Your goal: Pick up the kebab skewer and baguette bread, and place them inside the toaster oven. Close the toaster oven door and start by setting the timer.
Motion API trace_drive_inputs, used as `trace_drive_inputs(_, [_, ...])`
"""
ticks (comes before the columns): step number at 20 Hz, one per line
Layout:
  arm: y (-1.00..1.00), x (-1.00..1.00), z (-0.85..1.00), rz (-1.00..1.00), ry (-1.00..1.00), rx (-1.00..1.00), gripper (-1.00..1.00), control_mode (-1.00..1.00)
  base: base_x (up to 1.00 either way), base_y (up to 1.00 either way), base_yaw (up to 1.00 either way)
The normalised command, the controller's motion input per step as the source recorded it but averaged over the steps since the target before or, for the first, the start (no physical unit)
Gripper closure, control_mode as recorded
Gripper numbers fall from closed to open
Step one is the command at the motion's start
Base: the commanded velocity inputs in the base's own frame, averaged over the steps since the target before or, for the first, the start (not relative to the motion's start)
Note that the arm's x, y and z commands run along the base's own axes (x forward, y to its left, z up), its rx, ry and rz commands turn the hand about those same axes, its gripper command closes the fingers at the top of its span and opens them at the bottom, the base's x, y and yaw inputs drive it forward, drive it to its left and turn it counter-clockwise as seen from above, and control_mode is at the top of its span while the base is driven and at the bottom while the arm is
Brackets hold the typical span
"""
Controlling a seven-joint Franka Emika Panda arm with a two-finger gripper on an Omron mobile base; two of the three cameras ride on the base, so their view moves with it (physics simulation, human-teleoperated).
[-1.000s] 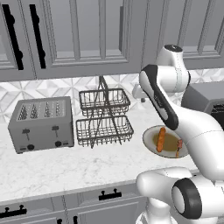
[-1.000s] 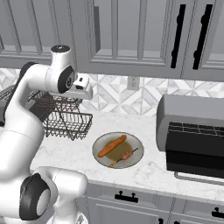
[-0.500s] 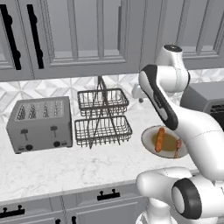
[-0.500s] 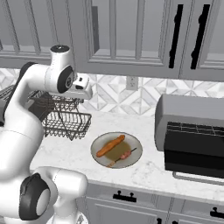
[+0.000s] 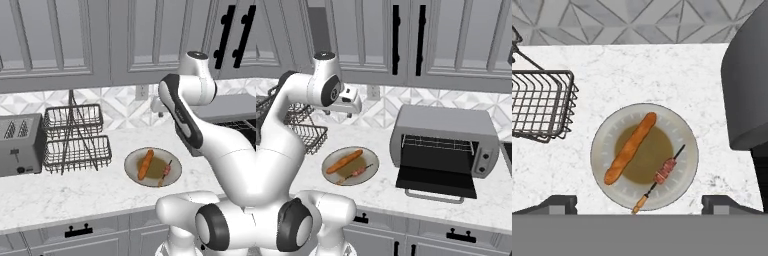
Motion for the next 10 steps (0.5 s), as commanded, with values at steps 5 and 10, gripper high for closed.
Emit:
trace_drive_inputs(5, [0.00,0.00,0.00,0.00,0.00,0.00,-1.00,1.00,0.00,-0.61,0.00])
trace_drive_inputs(10, [0.00,0.00,0.00,0.00,0.00,0.00,-1.00,1.00,0.00,-0.09,0.00])
